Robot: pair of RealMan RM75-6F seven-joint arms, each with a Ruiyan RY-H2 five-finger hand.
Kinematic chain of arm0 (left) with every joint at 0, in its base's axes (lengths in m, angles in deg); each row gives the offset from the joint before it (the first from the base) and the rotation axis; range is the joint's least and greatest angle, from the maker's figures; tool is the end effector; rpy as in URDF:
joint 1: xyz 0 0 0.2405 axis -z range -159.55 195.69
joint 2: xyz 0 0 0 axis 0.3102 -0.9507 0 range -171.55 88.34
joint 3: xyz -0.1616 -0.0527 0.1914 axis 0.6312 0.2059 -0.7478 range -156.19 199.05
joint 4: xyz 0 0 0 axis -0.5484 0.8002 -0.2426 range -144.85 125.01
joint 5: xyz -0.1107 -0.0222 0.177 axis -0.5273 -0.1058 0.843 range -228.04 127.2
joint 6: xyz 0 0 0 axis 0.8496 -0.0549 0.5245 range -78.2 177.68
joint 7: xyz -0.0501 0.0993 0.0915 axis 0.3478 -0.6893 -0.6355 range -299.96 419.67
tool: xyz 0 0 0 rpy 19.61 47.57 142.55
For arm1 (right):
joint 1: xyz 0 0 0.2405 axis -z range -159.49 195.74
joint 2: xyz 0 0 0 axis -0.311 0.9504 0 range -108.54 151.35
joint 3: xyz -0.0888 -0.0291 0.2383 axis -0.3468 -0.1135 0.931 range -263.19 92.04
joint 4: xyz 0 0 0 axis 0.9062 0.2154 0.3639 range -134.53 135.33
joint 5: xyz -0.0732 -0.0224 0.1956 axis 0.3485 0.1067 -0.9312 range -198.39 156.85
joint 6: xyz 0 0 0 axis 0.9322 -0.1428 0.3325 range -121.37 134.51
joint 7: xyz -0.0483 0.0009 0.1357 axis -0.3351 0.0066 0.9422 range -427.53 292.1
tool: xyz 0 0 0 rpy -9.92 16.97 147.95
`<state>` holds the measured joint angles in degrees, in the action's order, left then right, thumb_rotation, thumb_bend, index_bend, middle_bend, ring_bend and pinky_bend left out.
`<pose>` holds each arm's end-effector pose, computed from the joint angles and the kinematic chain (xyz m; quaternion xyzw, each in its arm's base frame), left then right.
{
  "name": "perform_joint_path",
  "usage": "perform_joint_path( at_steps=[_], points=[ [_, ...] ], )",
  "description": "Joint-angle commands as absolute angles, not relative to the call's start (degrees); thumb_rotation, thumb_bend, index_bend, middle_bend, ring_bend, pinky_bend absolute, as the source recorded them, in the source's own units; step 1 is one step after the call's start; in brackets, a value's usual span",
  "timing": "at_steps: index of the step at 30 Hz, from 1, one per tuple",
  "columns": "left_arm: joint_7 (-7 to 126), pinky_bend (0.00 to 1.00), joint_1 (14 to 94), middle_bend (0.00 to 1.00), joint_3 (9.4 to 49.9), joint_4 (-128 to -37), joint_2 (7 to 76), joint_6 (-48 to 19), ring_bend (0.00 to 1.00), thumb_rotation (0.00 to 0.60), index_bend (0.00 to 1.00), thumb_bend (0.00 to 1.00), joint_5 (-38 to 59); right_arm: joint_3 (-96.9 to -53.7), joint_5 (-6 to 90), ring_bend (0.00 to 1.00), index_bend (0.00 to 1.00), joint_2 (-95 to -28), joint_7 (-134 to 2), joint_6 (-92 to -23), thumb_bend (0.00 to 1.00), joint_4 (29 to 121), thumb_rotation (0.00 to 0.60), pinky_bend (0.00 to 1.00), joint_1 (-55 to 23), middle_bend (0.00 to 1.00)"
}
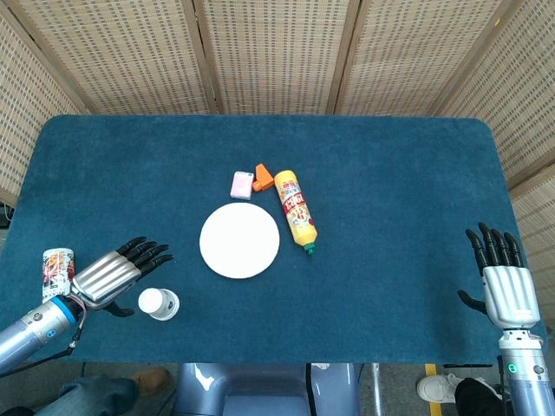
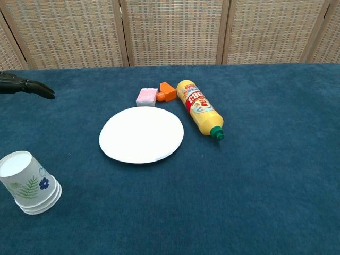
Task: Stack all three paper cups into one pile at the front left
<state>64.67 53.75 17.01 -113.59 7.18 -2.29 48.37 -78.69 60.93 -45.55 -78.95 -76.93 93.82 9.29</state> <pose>-0.2078 0.2599 0.1306 -0.8533 -0.3072 -0.2654 0.3271 -0.2942 -0.2156 0.1515 0.6004 -0.3378 0.3723 0.6220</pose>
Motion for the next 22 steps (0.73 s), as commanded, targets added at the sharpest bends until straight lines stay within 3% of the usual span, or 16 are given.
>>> perform_joint_path(
  at_steps=[1,7,11,22],
  points=[
    [62.95,0.0,50.12,0.0,17.55,-113.84,6.88,-7.48,0.0,0.6,0.0,0.0,45.47,-78.71,61.01,0.0,0.0,-45.41,-78.8,-77.05,0.0,93.99,0.6,0.0,9.38,0.0],
    [58.51,0.0,36.81,0.0,20.41,-112.09,13.45,-27.72,0.0,0.6,0.0,0.0,35.37,-78.95,61.47,0.0,0.0,-44.92,-78.59,-77.33,0.0,94.81,0.6,0.0,9.65,0.0],
    [56.1,0.0,29.43,0.0,22.44,-110.63,19.56,-37.72,0.0,0.6,0.0,0.0,27.2,-79.4,62.63,0.0,0.0,-44.8,-78.76,-77.6,0.0,95.26,0.6,0.0,9.69,0.0],
    [58.84,0.0,25.8,0.0,22.73,-104.81,23.16,-40.07,0.0,0.6,0.0,0.0,26.85,-79.78,63.64,0.0,0.0,-44.58,-78.53,-78.14,0.0,95.64,0.6,0.0,9.99,0.0]
  ],
)
